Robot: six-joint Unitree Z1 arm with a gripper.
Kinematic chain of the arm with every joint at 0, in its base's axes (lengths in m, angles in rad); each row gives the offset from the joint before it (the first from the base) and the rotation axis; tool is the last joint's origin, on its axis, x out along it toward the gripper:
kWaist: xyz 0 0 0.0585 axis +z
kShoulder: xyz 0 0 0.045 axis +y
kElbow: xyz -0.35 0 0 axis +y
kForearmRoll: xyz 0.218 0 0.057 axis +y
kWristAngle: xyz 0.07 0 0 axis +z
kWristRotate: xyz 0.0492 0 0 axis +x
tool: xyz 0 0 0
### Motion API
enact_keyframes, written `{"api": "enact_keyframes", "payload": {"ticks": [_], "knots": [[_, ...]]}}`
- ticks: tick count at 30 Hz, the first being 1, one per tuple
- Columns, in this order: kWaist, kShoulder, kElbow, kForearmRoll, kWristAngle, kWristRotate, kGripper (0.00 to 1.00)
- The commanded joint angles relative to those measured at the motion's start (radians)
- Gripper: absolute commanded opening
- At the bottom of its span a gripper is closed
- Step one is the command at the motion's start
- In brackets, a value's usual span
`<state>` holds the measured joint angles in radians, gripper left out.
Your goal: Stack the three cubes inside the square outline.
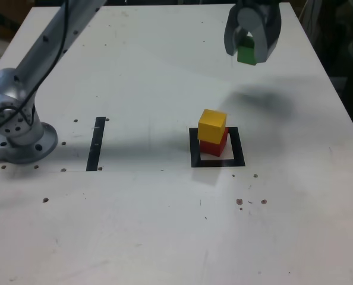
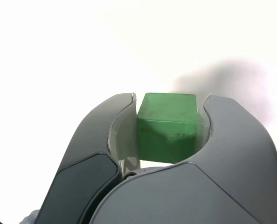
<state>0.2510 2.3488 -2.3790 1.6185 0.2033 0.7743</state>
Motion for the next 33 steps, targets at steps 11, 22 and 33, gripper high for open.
{"api": "enact_keyframes", "payload": {"ticks": [11, 22, 33], "knots": [[-0.22, -0.263, 0.298, 0.018, -0.015, -0.273, 0.15], [-0.355, -0.385, 0.436, 0.019, -0.055, -0.42, 0.15], [-0.348, -0.497, 0.618, 0.018, -0.149, -0.543, 0.15]]}}
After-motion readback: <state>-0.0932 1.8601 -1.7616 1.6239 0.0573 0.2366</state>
